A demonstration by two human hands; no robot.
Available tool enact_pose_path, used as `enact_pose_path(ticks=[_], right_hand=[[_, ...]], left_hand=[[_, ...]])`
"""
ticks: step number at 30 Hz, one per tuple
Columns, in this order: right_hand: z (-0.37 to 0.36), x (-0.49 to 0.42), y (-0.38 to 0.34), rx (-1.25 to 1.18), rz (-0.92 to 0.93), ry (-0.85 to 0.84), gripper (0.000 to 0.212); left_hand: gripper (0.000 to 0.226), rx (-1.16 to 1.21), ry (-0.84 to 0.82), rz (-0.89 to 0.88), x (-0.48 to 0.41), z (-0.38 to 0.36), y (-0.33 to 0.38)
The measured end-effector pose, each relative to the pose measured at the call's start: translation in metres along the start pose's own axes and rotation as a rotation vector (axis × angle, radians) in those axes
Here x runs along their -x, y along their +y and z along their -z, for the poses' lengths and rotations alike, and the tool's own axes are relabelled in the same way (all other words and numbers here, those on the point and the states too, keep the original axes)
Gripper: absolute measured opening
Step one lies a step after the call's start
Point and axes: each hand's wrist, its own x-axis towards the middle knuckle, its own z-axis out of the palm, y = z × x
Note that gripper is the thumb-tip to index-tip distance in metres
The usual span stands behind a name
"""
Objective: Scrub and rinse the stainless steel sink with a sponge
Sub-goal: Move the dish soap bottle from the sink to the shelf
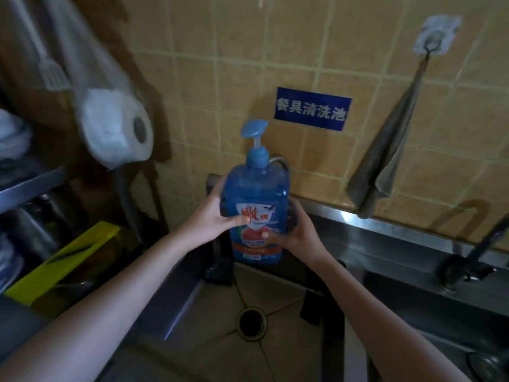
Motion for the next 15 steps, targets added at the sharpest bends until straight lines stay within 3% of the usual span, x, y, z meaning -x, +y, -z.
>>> enact_pose_path(ticks=[15], right_hand=[[-0.220,-0.015,-0.102,-0.154,0.150,-0.362,0.078]], left_hand=[[0.097,-0.155,0.371,0.015,0.169,0.189,0.016]])
